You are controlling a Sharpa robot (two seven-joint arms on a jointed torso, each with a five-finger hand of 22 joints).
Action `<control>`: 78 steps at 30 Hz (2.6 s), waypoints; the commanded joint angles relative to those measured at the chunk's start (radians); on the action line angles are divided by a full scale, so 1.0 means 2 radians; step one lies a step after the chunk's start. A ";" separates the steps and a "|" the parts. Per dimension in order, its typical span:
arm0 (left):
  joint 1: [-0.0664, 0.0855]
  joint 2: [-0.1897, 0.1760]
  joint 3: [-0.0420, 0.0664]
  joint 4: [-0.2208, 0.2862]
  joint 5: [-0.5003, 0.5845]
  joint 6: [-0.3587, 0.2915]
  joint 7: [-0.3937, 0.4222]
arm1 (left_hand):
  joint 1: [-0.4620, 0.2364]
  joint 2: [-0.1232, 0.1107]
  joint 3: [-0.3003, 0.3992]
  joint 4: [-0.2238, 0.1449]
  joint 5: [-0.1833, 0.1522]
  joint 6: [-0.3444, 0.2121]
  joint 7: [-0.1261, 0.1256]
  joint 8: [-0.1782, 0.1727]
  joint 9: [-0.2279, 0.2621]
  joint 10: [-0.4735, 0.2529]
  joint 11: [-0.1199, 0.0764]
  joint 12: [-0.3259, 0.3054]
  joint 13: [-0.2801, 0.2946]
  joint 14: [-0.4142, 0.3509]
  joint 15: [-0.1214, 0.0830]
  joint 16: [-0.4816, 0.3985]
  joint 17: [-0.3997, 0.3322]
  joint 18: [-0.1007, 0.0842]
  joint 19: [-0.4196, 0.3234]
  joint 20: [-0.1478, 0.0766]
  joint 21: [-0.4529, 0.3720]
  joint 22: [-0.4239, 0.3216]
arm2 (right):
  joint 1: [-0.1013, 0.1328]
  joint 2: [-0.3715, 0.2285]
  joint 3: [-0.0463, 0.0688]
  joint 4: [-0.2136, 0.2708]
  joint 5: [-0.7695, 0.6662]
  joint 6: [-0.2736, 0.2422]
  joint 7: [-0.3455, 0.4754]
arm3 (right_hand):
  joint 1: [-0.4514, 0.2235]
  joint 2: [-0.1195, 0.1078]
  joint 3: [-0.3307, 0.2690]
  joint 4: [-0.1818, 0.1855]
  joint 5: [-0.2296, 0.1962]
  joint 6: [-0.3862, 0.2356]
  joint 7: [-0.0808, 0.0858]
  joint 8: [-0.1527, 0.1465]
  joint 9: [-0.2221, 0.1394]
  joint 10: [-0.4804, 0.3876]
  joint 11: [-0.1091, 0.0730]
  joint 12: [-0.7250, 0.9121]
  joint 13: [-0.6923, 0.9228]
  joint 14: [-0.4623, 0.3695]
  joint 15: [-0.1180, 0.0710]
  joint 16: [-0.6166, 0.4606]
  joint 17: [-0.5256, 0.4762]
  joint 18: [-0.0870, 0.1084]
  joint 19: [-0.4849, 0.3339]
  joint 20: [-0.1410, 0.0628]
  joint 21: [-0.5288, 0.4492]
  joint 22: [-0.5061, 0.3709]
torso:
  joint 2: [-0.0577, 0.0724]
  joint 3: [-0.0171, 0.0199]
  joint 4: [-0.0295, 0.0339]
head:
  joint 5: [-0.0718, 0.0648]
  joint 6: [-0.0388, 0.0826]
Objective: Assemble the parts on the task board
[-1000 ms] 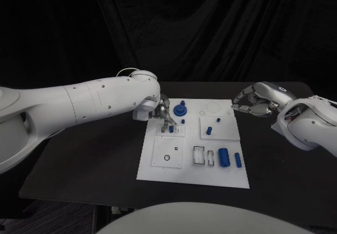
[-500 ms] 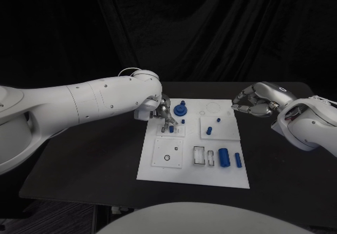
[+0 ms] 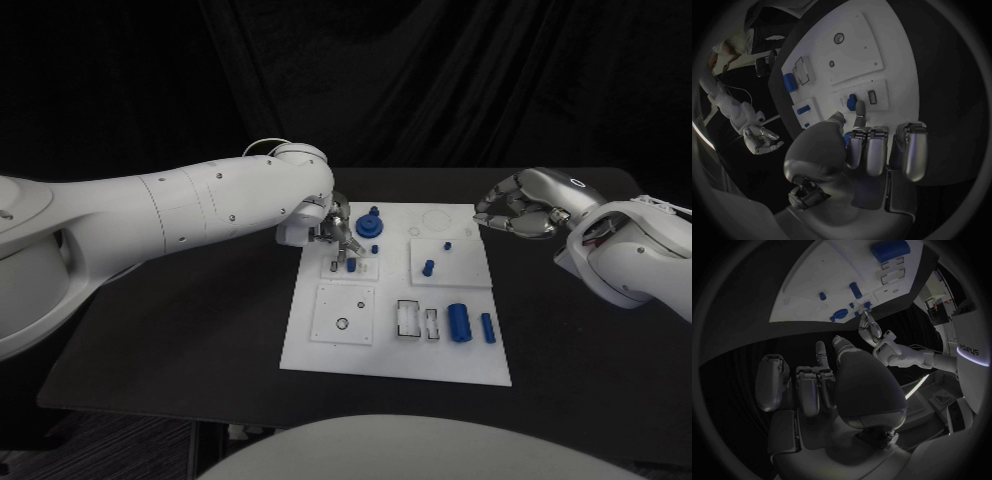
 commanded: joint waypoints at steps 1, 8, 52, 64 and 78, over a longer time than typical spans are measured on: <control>-0.002 0.002 0.000 -0.002 0.005 0.000 0.001 | 0.000 0.001 0.001 -0.003 0.005 -0.004 0.000 -0.003 0.001 0.053 0.003 -0.002 0.131 0.052 0.005 0.001 0.131 0.004 0.000 0.003 -0.003 0.088 | -0.001 0.001 0.000 0.001 -0.001 0.002 -0.009 | 0.006 0.000 0.004 0.000 0.003 0.004 0.001 -0.002 -0.001 0.053 0.002 0.001 0.132 0.052 0.003 0.001 0.132 0.001 -0.002 -0.001 -0.003 0.094 | 0.000 0.0002 -0.0004 | 0.001 0.000; -0.003 0.006 0.000 -0.007 0.004 -0.002 0.001 | 0.007 0.001 0.005 -0.006 0.013 -0.006 0.000 -0.004 0.000 0.053 0.003 -0.002 0.131 0.052 0.005 0.001 0.131 0.004 0.000 0.003 -0.004 0.088 | -0.001 0.001 0.000 0.001 -0.001 0.003 -0.009 | 0.007 0.000 0.005 0.000 0.006 0.005 0.001 -0.002 -0.001 0.053 0.002 0.001 0.132 0.052 0.003 0.001 0.132 0.001 -0.002 -0.001 -0.003 0.094 | 0.000 -0.0003 -0.0009 | 0.000 0.000; -0.013 0.009 0.000 -0.006 0.005 0.009 0.000 | 0.035 -0.009 0.038 -0.030 0.090 -0.007 -0.003 -0.008 -0.004 0.053 0.002 -0.002 0.131 0.052 0.004 0.001 0.131 0.006 -0.004 0.002 -0.010 0.088 | -0.001 0.007 0.000 -0.003 -0.004 0.004 -0.012 | 0.022 -0.001 0.015 -0.004 0.033 0.008 0.000 -0.002 -0.004 0.053 0.001 0.001 0.132 0.052 0.002 0.001 0.132 0.004 -0.006 -0.001 -0.014 0.091 | -0.001 0.0003 0.0004 | -0.004 0.000; -0.015 0.005 0.000 -0.003 0.005 -0.016 0.011 | 0.045 -0.014 0.065 -0.042 0.097 -0.003 -0.005 -0.004 -0.001 0.053 -0.001 -0.002 0.131 0.052 0.002 0.001 0.131 0.005 -0.002 0.001 -0.009 0.091 | -0.001 0.007 0.000 -0.003 -0.011 0.004 -0.015 | 0.026 0.000 0.017 -0.005 0.037 0.008 0.000 -0.001 -0.004 0.053 0.001 0.001 0.132 0.052 0.002 0.001 0.132 0.004 -0.007 -0.001 -0.015 0.091 | -0.001 0.0004 -0.0002 | -0.004 0.000; -0.019 -0.015 0.000 0.017 0.005 -0.070 0.014 | 0.030 -0.050 0.172 -0.082 0.130 -0.004 -0.009 0.013 0.034 0.053 -0.005 -0.002 0.131 0.052 -0.002 0.001 0.131 0.005 0.000 -0.004 -0.010 0.094 | -0.001 0.005 0.000 -0.002 -0.011 0.006 -0.022 | 0.035 -0.001 0.021 -0.010 0.039 0.010 -0.001 0.000 -0.004 0.053 0.001 0.001 0.132 0.052 0.002 0.001 0.132 0.004 -0.007 -0.002 -0.016 0.090 | -0.001 0.0007 0.0005 | -0.002 0.000</control>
